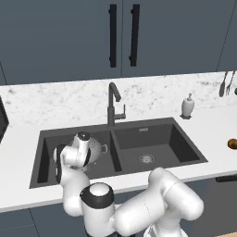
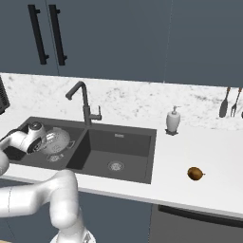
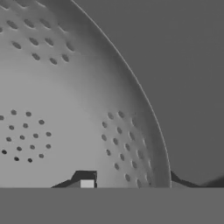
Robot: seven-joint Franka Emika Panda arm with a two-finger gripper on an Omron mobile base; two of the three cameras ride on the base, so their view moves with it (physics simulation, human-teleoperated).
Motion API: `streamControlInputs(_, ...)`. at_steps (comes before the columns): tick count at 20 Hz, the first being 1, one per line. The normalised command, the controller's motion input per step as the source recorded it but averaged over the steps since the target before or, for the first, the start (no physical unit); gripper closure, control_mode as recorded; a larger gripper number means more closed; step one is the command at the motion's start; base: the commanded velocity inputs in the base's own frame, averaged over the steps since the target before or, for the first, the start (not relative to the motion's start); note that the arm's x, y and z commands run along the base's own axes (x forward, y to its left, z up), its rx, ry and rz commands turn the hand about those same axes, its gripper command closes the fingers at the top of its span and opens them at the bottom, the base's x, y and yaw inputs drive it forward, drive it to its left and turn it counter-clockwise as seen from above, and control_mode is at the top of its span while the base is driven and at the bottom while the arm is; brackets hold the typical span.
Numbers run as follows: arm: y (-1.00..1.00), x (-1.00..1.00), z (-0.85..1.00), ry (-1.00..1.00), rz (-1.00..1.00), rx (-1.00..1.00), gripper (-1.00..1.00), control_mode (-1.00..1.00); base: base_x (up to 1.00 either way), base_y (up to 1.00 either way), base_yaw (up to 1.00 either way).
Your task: Put the colander in the sink, put the pear in the colander, and turn on the sink faucet and pour water over the colander.
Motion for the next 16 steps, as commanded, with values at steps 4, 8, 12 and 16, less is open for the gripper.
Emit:
streamControlInputs(4,0.00,-0.25,-0.01,0.31,-0.23,0.00,1.00,-1.00,0.00,0.00,0.00)
streamControlInputs(8,-0.03,-0.43,-0.18,0.25,-0.27,0.00,1.00,-1.00,0.00,0.00,0.00)
streamControlInputs(12,0.18,-0.04,-0.48,0.10,-0.25,0.00,1.00,-1.00,0.00,0.00,0.00)
streamControlInputs(16,0.34,0.01,-0.43,0.00,-0.21,0.00,1.00,-1.00,0.00,0.00,0.00)
